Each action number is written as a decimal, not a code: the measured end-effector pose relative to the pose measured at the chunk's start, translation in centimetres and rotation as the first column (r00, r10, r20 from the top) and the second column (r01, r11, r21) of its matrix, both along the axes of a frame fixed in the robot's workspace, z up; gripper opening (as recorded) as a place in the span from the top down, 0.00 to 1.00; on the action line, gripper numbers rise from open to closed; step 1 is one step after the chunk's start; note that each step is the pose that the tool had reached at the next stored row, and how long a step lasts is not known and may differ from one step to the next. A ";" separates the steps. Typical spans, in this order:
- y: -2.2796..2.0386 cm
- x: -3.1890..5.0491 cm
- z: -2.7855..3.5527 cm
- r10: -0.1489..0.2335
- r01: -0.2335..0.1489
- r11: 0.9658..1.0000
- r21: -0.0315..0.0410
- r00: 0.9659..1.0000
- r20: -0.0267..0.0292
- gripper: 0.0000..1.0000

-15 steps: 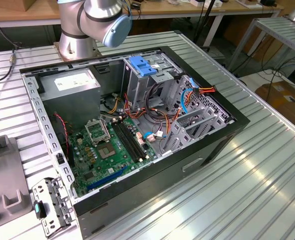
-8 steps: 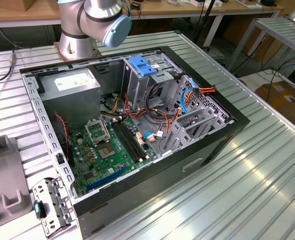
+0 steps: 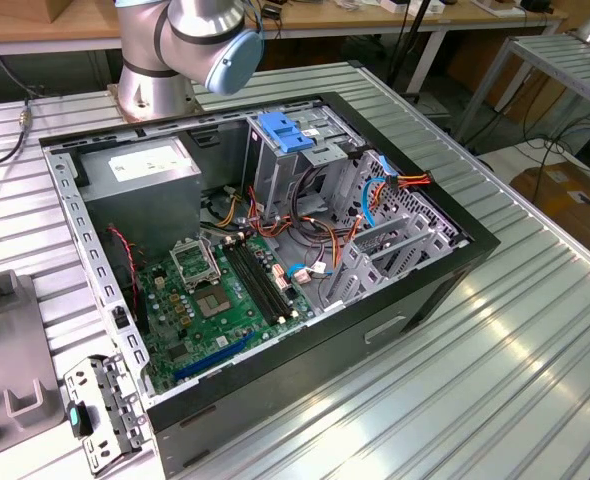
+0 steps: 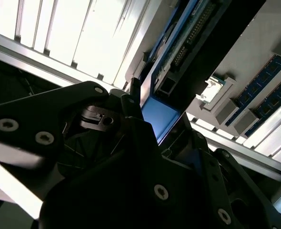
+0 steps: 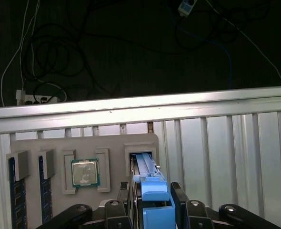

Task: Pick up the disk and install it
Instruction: 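Pick up the disk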

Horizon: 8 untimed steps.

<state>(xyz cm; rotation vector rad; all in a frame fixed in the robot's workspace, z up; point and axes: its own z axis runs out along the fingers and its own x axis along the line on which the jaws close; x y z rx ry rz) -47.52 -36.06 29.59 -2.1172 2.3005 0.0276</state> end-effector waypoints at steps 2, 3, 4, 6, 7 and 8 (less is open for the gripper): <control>0.00 0.00 0.04 -0.001 0.001 1.000 -0.001 1.000 0.000 0.53; 0.01 0.00 0.06 -0.001 0.001 1.000 -0.001 1.000 0.000 0.53; 0.01 0.00 0.10 -0.001 0.001 1.000 -0.002 1.000 0.000 0.53; 0.01 0.00 0.22 -0.001 0.001 1.000 -0.002 1.000 0.000 0.53; 0.01 0.00 0.22 -0.001 0.001 1.000 -0.002 1.000 0.000 0.53; 0.01 0.00 0.22 -0.001 0.001 1.000 -0.002 1.000 0.000 0.53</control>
